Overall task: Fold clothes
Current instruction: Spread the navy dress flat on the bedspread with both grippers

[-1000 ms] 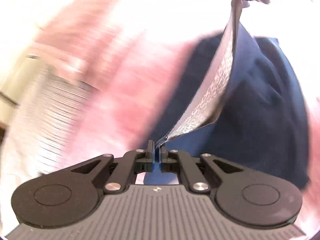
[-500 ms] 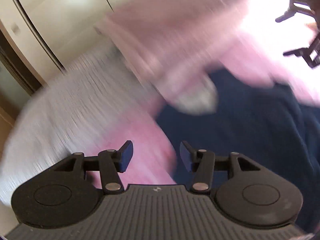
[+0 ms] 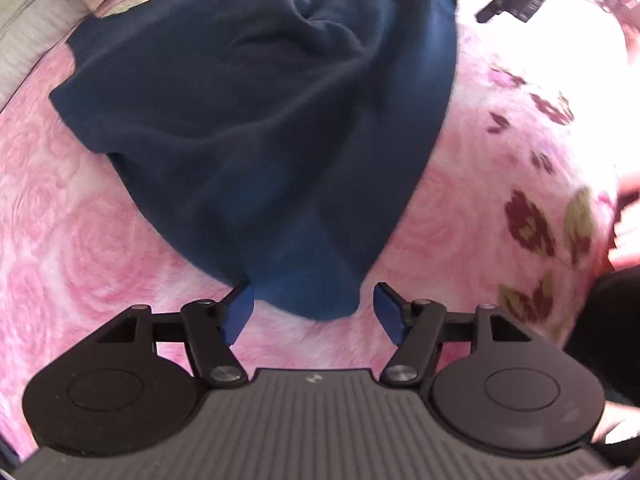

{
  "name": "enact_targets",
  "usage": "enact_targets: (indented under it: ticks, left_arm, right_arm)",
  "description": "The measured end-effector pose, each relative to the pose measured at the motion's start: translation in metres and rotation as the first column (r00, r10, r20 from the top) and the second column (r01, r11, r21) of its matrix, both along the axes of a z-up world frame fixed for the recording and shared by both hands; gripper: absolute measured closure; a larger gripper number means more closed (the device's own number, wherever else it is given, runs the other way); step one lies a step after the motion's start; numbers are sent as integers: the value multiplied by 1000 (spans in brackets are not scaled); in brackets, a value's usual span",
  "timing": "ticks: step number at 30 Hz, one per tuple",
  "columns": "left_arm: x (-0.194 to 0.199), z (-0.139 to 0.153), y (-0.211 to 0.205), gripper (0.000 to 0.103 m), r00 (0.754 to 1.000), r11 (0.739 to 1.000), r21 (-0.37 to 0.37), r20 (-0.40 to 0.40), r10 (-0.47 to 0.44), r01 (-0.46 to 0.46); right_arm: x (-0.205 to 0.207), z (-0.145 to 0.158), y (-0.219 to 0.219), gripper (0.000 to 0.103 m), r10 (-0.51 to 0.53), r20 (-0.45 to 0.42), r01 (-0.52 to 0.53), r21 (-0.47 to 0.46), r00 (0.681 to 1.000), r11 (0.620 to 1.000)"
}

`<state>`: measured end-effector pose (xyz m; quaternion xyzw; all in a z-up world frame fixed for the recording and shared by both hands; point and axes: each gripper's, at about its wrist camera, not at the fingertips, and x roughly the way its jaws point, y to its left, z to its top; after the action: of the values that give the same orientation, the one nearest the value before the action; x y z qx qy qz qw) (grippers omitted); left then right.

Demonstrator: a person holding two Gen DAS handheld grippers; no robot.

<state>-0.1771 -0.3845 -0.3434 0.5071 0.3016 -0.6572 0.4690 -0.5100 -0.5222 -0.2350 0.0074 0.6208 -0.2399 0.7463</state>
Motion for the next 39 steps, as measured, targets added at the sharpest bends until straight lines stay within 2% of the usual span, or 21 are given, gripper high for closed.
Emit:
enact_targets:
  ticks: [2, 5, 8, 10, 13, 16, 17, 18, 19, 20, 21, 22, 24, 26, 28, 31, 35, 37, 39]
  left_arm:
    - [-1, -4, 2, 41, 999, 999, -8, 20, 39, -39]
    - [10, 1, 2, 41, 988, 989, 3, -38, 150, -150]
    - [33, 7, 11, 41, 943, 952, 23, -127, 306, -306]
    - [47, 8, 16, 41, 902, 919, 49, -178, 393, -391]
    - [63, 4, 14, 50, 854, 890, 94, -252, 455, -446]
    - [69, -5, -1, 63, 814, 881, 141, -339, 471, -451]
    - [69, -8, -5, 70, 802, 879, 155, -362, 475, -451]
    - [68, -10, -9, 83, 795, 876, 166, -369, 481, -453]
    - [69, -11, -13, 92, 793, 874, 171, -369, 485, -454]
    - [70, -10, -16, 99, 792, 873, 174, -368, 487, -455]
    - [71, -4, -17, 99, 797, 877, 165, -368, 479, -451]
    - [72, 7, -18, 99, 811, 888, 149, -364, 459, -435]
    - [77, 37, -10, 100, 844, 916, 109, -358, 399, -387]
    - [87, 75, 5, 101, 865, 929, 79, -342, 366, -362]
    - [98, 108, 23, 102, 878, 937, 53, -334, 342, -345]
    - [109, 143, 50, 102, 898, 945, 35, -301, 320, -325]
    - [110, 148, 89, 103, 925, 964, 79, -275, 264, -252]
    - [105, 137, 108, 103, 945, 977, 108, -252, 206, -185]
    - [103, 115, 125, 101, 956, 976, 165, -235, 177, -140]
  right_arm:
    - [-4, -3, -4, 29, -17, 9, 17, -11, 1000, 1000]
    - [-11, -6, -10, 29, -48, 40, 49, -14, 998, 999]
    - [-29, 4, -27, 29, -171, 172, 160, 76, 970, 984]
    - [-33, 3, -43, 29, -257, 226, 227, 148, 940, 962]
    - [-37, -7, -65, 29, -362, 267, 297, 256, 893, 920]
    - [-37, -15, -81, 29, -410, 283, 314, 329, 867, 891]
    - [-37, -16, -85, 39, -420, 285, 317, 344, 862, 884]
    - [-37, -18, -88, 51, -426, 279, 320, 355, 861, 878]
    - [-36, -21, -92, 79, -435, 264, 329, 364, 861, 871]
    - [-36, -22, -96, 95, -447, 247, 344, 366, 860, 865]
    - [-37, -22, -102, 100, -460, 233, 358, 373, 857, 856]
    - [-36, -19, -105, 102, -465, 219, 365, 378, 857, 851]
    - [-34, -3, -104, 103, -431, 193, 344, 364, 881, 866]
    - [-38, 20, -93, 103, -414, 176, 330, 369, 893, 869]
    - [-46, 46, -74, 103, -430, 162, 337, 406, 888, 850]
    - [-57, 76, -29, 103, -447, 135, 336, 478, 885, 811]
    - [-70, 84, 56, 103, -478, 69, 362, 561, 875, 744]
    - [-79, 77, 95, 103, -527, 31, 417, 573, 849, 706]
    - [-89, 68, 128, 103, -577, 2, 471, 575, 817, 669]
